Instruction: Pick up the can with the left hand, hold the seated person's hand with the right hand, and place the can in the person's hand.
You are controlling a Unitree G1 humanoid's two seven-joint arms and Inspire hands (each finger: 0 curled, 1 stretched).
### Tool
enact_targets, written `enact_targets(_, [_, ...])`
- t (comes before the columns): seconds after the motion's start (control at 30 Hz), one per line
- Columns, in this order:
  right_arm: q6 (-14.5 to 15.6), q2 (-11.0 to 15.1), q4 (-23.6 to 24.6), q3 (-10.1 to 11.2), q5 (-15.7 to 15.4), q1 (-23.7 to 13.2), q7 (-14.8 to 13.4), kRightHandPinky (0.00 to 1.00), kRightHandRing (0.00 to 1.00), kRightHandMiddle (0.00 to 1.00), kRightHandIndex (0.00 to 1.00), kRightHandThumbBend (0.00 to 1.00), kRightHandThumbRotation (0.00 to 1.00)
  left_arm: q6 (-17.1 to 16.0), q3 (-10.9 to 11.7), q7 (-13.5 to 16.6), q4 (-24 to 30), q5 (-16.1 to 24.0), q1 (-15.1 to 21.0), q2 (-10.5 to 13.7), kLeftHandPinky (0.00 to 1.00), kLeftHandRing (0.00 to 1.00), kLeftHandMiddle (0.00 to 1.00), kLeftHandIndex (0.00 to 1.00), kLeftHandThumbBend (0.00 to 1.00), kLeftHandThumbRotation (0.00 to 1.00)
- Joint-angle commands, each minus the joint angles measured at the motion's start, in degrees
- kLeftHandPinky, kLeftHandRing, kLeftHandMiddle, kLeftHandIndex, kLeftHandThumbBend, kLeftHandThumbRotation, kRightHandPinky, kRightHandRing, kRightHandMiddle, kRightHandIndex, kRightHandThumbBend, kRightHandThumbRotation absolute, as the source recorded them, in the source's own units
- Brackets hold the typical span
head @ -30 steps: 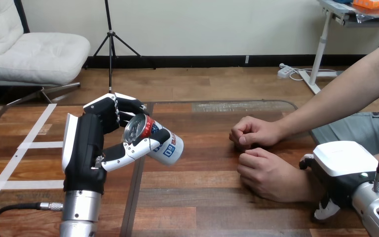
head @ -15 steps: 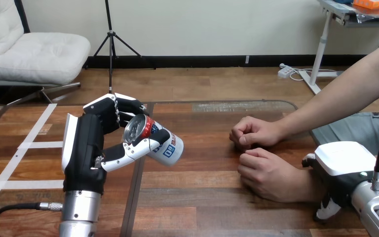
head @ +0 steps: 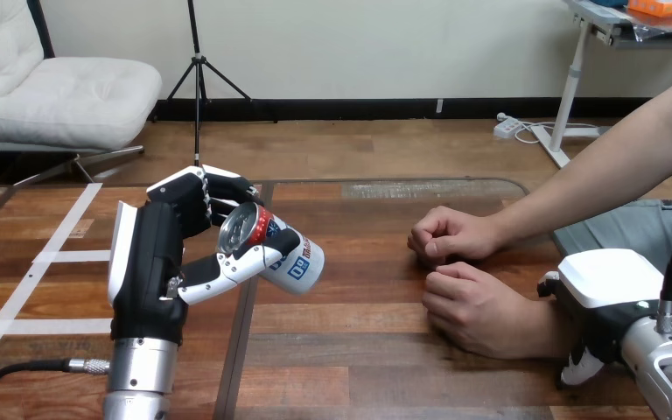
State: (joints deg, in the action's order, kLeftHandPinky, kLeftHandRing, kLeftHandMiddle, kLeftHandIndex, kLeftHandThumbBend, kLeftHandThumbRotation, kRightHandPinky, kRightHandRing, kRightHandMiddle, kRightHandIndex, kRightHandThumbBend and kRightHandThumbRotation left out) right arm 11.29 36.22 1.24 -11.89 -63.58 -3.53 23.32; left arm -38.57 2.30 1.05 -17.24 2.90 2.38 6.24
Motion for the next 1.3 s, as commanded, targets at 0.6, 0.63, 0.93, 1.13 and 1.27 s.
enact_targets(0.6, [-0.29, -0.02, -7.95, -2.66, -0.05, -6.24, -6.55, 0.22, 0.55, 0.63, 0.62, 0.62, 0.06, -0.90, 0.92, -0.17, 3.77, -0.15, 2.58, 0.16, 0.32, 0.38, 0.44, 0.44, 0.67, 0.00])
enact_targets(0.63, [-0.34, -0.06, -8.42, -2.79, 0.08, -6.45, -6.78, 0.20, 0.52, 0.61, 0.61, 0.61, 0.05, -0.84, 0.93, -0.14, 3.83, -0.08, 2.55, 0.14, 0.32, 0.38, 0.44, 0.44, 0.67, 0.00])
enact_targets(0.93, [-0.99, -0.37, -11.70, -3.61, 1.58, -7.83, -9.53, 0.12, 0.36, 0.49, 0.52, 0.60, 0.04, -0.36, 0.98, -0.18, 4.31, -0.20, 2.39, 0.03, 0.32, 0.38, 0.44, 0.44, 0.67, 0.00])
enact_targets(1.13, [-1.51, -0.50, -14.21, -4.59, 1.59, -8.98, -11.81, 0.10, 0.31, 0.43, 0.48, 0.58, 0.02, -0.62, 1.12, 0.14, 4.26, 0.30, 2.43, 0.05, 0.33, 0.38, 0.43, 0.44, 0.67, 0.00])
enact_targets(1.27, [-1.98, -0.57, -15.24, -4.94, 1.94, -9.46, -13.09, 0.07, 0.24, 0.37, 0.44, 0.57, 0.01, -0.79, 1.19, 0.21, 4.20, 0.61, 2.49, 0.18, 0.33, 0.38, 0.43, 0.44, 0.67, 0.00])
